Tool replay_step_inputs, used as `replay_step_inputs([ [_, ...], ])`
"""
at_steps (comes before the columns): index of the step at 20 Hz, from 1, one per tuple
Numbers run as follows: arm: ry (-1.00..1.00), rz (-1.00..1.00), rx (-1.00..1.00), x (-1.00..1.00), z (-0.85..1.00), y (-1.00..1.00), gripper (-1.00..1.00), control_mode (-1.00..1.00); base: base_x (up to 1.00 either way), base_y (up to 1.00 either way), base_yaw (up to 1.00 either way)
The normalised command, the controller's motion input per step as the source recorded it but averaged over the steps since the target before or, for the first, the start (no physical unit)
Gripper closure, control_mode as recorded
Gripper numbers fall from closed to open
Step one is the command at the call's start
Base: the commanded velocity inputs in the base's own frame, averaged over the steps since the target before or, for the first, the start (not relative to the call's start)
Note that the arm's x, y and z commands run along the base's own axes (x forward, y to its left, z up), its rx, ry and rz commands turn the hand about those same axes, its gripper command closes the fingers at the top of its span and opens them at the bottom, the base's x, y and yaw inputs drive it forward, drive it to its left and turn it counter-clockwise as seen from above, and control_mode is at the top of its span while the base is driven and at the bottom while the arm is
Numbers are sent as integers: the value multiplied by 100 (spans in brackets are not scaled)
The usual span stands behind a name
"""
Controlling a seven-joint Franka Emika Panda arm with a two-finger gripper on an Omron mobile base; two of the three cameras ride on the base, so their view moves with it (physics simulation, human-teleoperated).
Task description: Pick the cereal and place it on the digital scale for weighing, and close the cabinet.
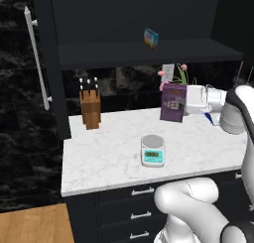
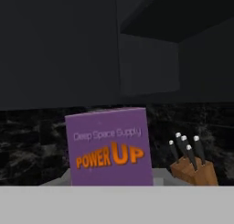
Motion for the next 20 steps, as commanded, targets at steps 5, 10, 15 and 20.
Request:
replay_step_inputs([
  [5, -3, 14, 6, 55, -54, 0, 100, -100, 0, 0, 0],
  [10, -1, 2, 0, 48, -35, 0, 100, -100, 0, 0, 0],
  [15, 0, 0, 0, 21, -28, 0, 100, -100, 0, 0, 0],
  [20, 0, 0, 0, 11, -31, 0, 100, -100, 0, 0, 0],
])
